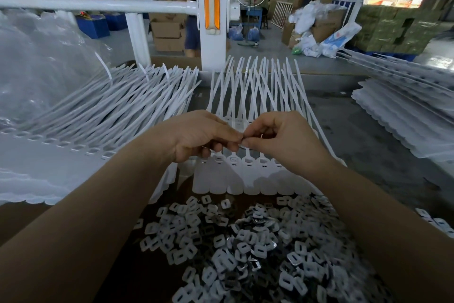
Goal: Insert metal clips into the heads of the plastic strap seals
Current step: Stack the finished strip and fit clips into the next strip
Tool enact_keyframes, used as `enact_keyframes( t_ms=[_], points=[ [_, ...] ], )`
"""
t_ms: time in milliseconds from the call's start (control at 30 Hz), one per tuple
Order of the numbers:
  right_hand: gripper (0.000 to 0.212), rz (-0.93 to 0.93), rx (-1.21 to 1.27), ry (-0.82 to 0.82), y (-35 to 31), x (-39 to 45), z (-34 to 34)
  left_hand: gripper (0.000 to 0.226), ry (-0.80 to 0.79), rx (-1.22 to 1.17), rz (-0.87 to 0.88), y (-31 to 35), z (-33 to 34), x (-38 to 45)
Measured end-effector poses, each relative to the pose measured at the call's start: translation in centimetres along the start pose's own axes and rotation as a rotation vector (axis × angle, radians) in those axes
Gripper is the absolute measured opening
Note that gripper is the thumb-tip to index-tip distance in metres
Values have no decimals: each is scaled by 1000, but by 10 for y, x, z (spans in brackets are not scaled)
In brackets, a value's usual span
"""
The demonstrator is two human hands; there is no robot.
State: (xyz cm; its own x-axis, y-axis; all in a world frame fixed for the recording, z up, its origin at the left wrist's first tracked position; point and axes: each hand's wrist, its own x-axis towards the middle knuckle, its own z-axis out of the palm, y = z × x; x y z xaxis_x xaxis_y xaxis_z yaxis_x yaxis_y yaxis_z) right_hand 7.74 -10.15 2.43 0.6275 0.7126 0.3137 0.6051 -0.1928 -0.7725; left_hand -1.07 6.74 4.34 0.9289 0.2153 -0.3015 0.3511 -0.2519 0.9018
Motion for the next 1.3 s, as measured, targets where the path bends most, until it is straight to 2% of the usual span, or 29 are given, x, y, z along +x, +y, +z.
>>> enact_keyframes(
  t_ms=[133, 267, 567, 733, 867, 1033, 1300],
  points=[
    [11, 48, 66, 13, 2, 2, -3, 8, 70, 86, 48, 1, 2, 0],
    [15, 141, 65, -1, 6, 2, -4, 13, 141, 272, 101, 3, 4, -3],
    [11, 137, 48, -61, 6, 2, -3, 13, 170, 391, 173, 7, 12, 0],
    [12, 164, -56, -72, 11, 2, -2, 1, 150, 463, 165, 2, 11, 3],
    [10, 174, -229, -116, 15, 1, 0, 13, 121, 592, 112, -8, 13, 7],
    [13, 163, -339, -189, 16, -1, 2, 15, 115, 592, 125, -13, 12, 9],
    [20, 158, -379, -195, 17, -4, 7, 14, 106, 624, 126, -15, 14, 9]
  ],
)
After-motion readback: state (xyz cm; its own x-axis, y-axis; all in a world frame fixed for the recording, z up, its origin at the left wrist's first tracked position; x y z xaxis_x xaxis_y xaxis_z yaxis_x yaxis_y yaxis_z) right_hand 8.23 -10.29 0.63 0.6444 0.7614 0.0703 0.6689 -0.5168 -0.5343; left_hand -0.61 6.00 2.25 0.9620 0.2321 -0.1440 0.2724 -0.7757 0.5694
